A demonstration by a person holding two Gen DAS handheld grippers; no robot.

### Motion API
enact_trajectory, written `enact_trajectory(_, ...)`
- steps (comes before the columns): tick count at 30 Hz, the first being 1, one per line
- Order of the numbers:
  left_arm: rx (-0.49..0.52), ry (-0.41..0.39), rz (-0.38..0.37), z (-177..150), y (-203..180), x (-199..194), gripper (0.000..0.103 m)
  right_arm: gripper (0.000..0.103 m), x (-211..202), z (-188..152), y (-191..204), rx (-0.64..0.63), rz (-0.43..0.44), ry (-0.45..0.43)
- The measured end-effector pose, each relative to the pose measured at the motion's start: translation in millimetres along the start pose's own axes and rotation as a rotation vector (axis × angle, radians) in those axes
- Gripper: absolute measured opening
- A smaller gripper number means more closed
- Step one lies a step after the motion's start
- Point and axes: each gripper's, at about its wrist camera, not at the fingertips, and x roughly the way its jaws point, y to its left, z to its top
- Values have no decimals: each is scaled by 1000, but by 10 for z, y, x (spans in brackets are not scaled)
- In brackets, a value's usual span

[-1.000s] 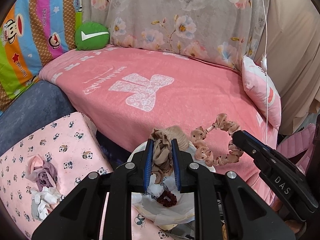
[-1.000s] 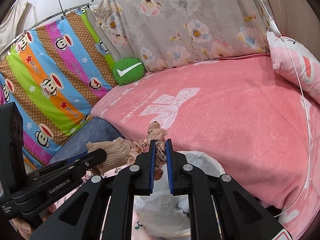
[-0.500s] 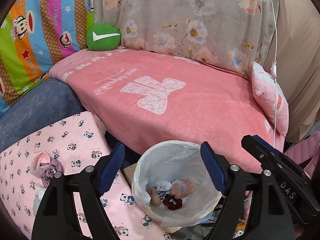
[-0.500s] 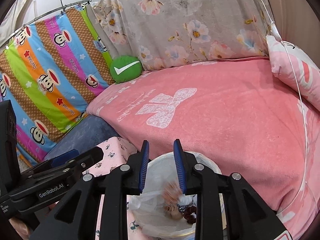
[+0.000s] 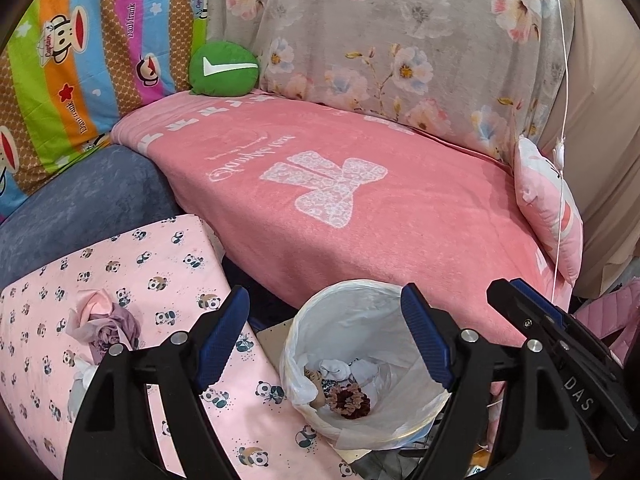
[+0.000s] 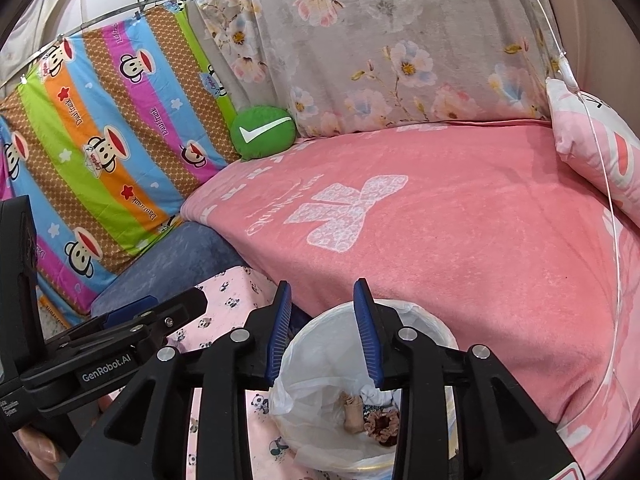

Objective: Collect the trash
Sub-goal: 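Move both open tools back over the remaining pile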

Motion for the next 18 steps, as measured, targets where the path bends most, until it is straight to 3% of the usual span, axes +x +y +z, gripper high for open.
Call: enact_trajectory(18,-113,15,82,-216,604,-102,74,34,191,-262,505,-77,74,74)
